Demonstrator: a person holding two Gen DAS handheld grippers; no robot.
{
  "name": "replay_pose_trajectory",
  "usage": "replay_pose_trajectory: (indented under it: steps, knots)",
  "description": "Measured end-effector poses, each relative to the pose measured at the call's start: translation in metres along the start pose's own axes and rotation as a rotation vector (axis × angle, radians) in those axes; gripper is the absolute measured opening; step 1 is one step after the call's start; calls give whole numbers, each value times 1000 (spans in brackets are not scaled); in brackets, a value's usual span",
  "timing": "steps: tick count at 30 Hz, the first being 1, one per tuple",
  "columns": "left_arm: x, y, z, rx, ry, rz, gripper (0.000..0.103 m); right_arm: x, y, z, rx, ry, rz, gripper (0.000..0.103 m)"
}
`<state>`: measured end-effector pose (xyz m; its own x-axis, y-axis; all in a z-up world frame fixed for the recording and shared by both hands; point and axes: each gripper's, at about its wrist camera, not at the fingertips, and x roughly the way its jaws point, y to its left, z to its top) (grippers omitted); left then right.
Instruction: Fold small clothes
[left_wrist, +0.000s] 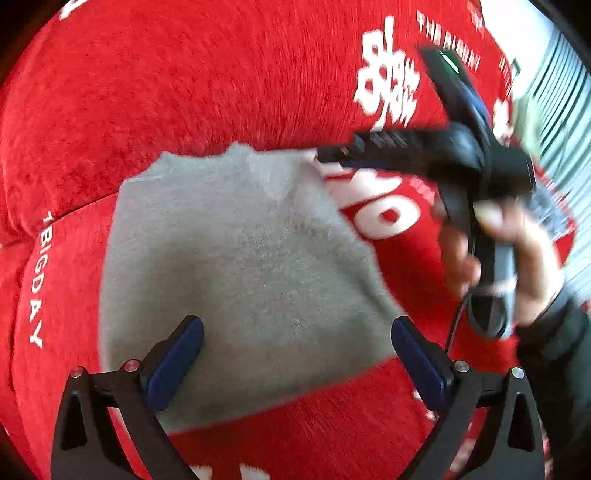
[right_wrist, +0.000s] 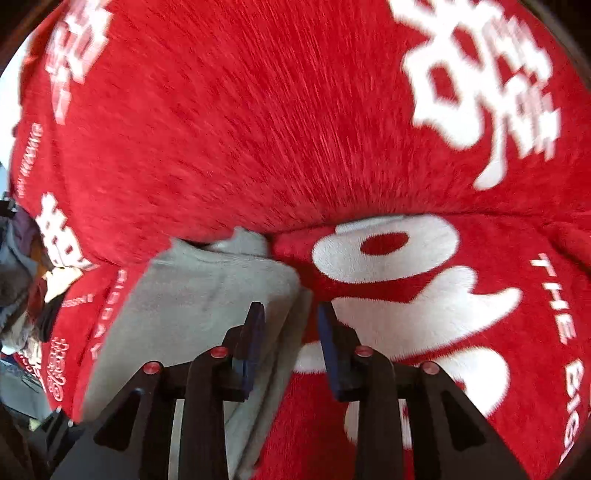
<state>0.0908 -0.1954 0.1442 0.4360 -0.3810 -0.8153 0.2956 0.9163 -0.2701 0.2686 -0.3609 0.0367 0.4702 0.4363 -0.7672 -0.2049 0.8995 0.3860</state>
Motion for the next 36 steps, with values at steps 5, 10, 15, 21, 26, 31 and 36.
replay_pose_trajectory:
  steps: [5, 10, 15, 21, 26, 31, 36]
  knots:
    - [-17, 41, -2, -113, -21, 28, 101, -21, 52, -30, -141, 58, 235, 47]
    - [19, 88, -14, -257, 112, 104, 101, 20, 45, -58, -178, 144, 3, 50]
    - [8, 106, -24, -345, 117, 22, 101, -2, 33, -56, -101, 119, 5, 63]
    - [-1, 117, 22, -362, 45, 36, 101, -15, 63, -38, -209, 52, 80, 65]
    - [50, 134, 35, -351, 192, 184, 103, 52, 43, -33, -162, 173, -4, 67]
    - [24, 147, 57, -369, 102, 148, 103, 33, 34, -11, -107, 98, 52, 67]
    - [63, 161, 90, -370, 200, 228, 103, 61, 40, 10, -132, 175, 50, 67]
